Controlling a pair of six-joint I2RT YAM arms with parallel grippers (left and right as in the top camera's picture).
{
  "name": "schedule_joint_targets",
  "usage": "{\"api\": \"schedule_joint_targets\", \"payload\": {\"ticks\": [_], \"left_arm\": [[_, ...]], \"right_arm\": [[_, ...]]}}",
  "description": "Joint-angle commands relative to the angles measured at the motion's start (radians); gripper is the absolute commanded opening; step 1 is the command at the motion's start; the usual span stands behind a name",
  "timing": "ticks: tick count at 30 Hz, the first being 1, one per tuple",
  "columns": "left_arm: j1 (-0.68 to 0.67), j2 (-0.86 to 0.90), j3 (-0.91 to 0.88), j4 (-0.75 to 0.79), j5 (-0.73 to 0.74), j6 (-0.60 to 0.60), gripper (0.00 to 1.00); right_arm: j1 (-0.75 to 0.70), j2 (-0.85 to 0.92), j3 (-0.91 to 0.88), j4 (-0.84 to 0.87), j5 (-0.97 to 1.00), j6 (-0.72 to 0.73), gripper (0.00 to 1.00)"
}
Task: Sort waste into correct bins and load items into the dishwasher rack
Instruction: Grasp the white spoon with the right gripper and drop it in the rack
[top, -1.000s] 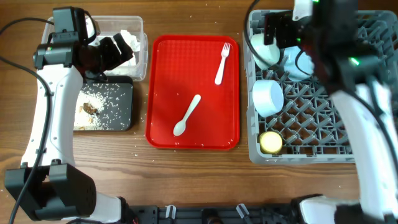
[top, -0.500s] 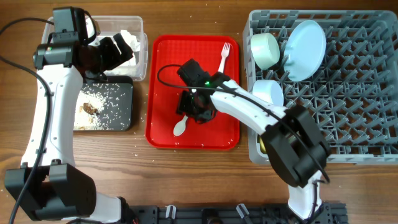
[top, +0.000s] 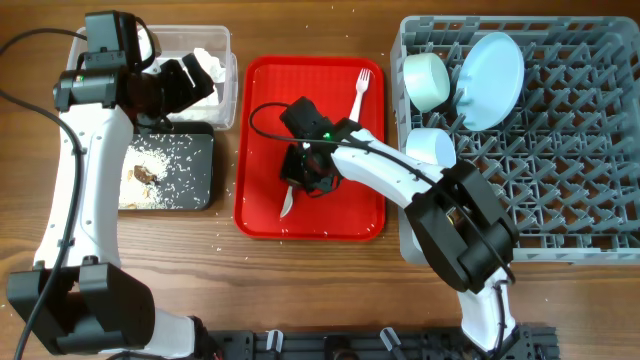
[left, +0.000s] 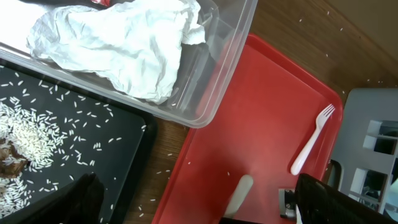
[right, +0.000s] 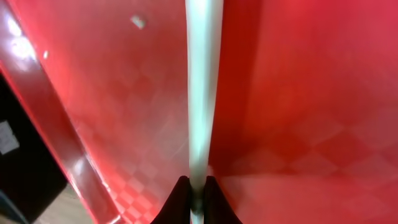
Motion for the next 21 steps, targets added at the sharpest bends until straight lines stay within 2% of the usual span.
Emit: {"api": "schedule_joint_targets", "payload": {"ticks": [1,3,5,7,9,12,17,21], "left_arm": [[0.003,0.001,0.008,-0.001,-0.002,0.002,1.00],[0.003,0.001,0.008,-0.001,-0.002,0.002,1.00],[0.003,0.001,0.008,-0.001,-0.002,0.002,1.00],[0.003,0.001,0.008,-0.001,-0.002,0.002,1.00],[0.003,0.001,0.008,-0.001,-0.002,0.002,1.00],[0.003,0.001,0.008,-0.001,-0.002,0.002,1.00],[0.003,0.001,0.008,0.000,-0.002,0.002,1.00],[0.003,0.001,0.008,-0.001,-0.002,0.002,1.00]], "right_arm": [[-0.023,-0.019,0.091,-0.046,-0.064,-0.263,0.04],[-0.092,-0.144,0.156,-0.178,0.039,-0.464,0.04],[-0.172,-0.307,0.176,-0.328,0.253,-0.616,0.04],[-0.259,-0.456,0.176,-0.478,0.593,-0.621,0.04],[-0.334,-0.549,0.174,-0.575,0.804,-0.654,0.04],[-0.471,-0.576,0.171,-0.639,0.746,-0.995,0.05],[-0.610,-0.442,0.171,-0.724,0.719,-1.011,0.04],[-0.615,-0.361,0.171,-0.740,0.581,-1.020,0.06]]}}
